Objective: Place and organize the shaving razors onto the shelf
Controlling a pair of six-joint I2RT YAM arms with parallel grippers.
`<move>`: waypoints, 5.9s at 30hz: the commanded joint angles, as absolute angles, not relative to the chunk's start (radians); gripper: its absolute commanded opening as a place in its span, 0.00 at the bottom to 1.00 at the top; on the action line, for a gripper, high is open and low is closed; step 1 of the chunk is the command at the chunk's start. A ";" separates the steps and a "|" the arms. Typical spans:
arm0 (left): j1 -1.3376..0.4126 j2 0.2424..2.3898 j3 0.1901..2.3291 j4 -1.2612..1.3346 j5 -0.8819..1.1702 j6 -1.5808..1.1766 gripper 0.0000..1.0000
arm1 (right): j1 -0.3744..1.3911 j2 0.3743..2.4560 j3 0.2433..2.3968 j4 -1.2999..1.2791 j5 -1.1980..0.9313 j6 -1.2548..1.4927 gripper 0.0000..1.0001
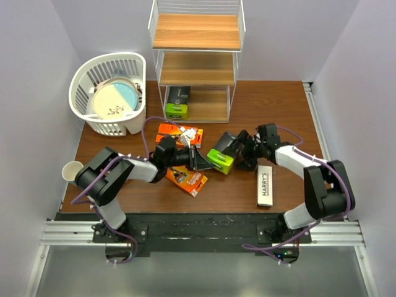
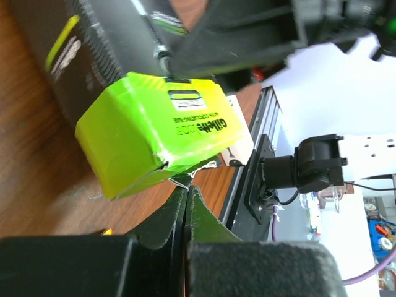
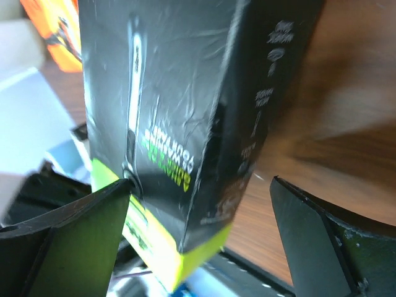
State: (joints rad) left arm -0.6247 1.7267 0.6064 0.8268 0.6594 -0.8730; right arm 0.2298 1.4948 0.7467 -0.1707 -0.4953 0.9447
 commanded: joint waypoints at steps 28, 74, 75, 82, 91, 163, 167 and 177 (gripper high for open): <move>-0.640 1.644 0.785 0.526 0.623 -0.563 0.00 | 0.357 1.710 0.913 0.382 -0.592 1.075 0.47; -0.689 1.983 1.316 0.095 -0.235 -0.443 0.00 | 0.209 1.753 0.965 0.281 -0.443 0.898 0.99; -0.689 1.985 1.321 0.094 -0.230 -0.454 0.00 | 0.204 1.724 0.959 0.243 -0.451 0.885 0.99; -0.692 2.003 1.399 0.075 -0.235 -0.477 0.00 | 0.190 1.634 0.894 0.172 -0.477 0.845 0.99; -0.762 1.925 1.373 0.069 -0.064 -0.498 0.00 | 0.181 1.571 0.914 0.038 -0.483 0.749 0.99; -0.732 2.085 1.379 0.416 -0.078 0.046 0.00 | 0.087 1.695 0.936 0.109 -0.448 0.710 0.99; -0.718 2.056 1.327 0.411 -0.104 0.048 0.00 | 0.087 1.703 0.945 0.109 -0.446 0.709 0.99; -0.643 2.066 1.344 0.380 -0.268 0.121 0.00 | 0.087 1.707 0.939 0.120 -0.442 0.712 0.99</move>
State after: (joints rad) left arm -0.6724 2.1258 1.3270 0.3241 -0.1791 0.0425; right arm 0.0895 1.7103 0.9108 0.0826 -0.4576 0.7063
